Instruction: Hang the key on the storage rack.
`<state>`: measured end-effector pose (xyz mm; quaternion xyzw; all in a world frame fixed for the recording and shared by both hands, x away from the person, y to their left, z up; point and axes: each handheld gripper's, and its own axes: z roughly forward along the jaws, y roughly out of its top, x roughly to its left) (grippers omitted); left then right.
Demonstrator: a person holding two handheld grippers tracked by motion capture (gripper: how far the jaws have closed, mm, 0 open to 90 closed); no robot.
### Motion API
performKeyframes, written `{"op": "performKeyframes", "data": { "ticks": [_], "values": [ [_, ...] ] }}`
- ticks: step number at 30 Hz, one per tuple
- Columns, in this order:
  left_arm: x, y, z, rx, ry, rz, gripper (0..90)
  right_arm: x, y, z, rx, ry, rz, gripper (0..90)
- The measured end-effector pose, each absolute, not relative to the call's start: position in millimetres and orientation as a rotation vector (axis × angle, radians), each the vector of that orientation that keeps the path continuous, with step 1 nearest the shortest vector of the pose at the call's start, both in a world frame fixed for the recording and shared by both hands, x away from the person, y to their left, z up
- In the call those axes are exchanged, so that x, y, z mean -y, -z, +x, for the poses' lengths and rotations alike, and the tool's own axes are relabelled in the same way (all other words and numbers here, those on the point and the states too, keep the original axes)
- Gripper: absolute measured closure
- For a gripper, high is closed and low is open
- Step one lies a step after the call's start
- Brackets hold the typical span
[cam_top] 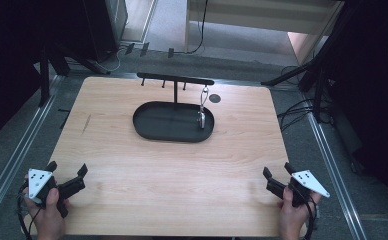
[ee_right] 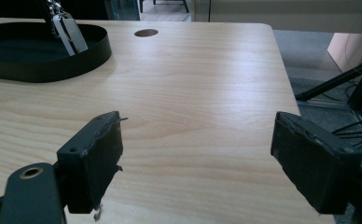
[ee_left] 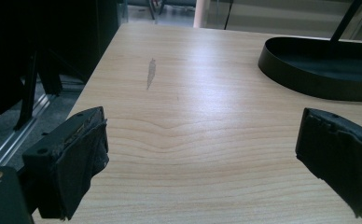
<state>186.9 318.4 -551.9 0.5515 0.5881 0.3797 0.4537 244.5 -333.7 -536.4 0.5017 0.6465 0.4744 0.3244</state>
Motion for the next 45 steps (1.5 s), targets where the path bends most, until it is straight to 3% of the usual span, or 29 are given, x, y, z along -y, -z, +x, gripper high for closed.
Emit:
{"op": "performKeyframes", "data": {
  "ticks": [20, 45],
  "values": [
    [-317.7, 551.7, 186.9, -1.454, -0.943, 1.372, 2.3, 373.3, 543.8, 202.8, -1.603, -1.245, 1.374, 15.6],
    [-314.4, 551.5, 189.0, -1.444, -0.946, 1.402, 2.4, 375.3, 545.2, 205.5, -1.563, -1.255, 1.398, 15.8]
  ]
}}
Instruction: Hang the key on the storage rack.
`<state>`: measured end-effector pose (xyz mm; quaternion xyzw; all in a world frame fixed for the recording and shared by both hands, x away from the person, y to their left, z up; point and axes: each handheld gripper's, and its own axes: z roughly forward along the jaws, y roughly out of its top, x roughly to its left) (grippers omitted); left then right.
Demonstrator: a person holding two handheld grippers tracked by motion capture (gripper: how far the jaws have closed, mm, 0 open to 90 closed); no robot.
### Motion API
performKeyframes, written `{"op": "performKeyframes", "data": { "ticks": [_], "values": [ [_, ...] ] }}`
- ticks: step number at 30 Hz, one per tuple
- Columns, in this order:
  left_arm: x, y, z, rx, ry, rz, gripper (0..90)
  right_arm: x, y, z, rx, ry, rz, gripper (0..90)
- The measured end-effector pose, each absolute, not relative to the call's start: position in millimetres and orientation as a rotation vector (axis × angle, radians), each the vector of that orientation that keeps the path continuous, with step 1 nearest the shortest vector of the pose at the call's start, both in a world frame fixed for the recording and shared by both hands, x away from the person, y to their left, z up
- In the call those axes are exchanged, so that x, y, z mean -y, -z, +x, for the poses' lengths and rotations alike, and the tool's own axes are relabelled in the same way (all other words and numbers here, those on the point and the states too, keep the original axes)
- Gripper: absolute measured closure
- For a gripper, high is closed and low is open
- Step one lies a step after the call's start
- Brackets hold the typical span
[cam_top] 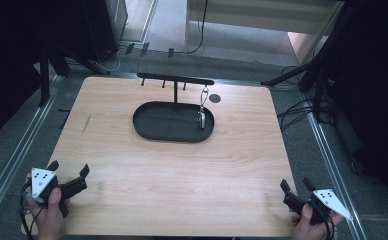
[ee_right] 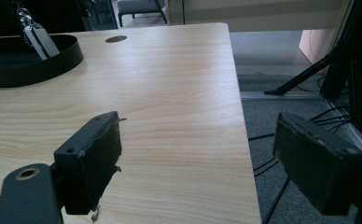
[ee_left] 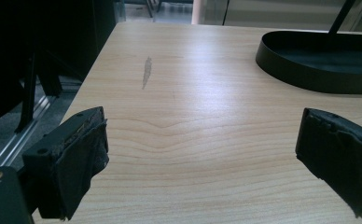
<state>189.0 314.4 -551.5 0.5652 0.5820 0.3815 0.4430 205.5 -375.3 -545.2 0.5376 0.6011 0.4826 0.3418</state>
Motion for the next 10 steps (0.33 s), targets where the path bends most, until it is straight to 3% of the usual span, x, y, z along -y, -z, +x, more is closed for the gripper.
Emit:
{"op": "performKeyframes", "data": {
  "ticks": [10],
  "values": [
    [-313.2, 551.4, 190.5, -1.449, -0.95, 1.41, 2.4, 376.1, 545.1, 205.3, -1.537, -1.226, 1.426, 18.8]
  ]
}}
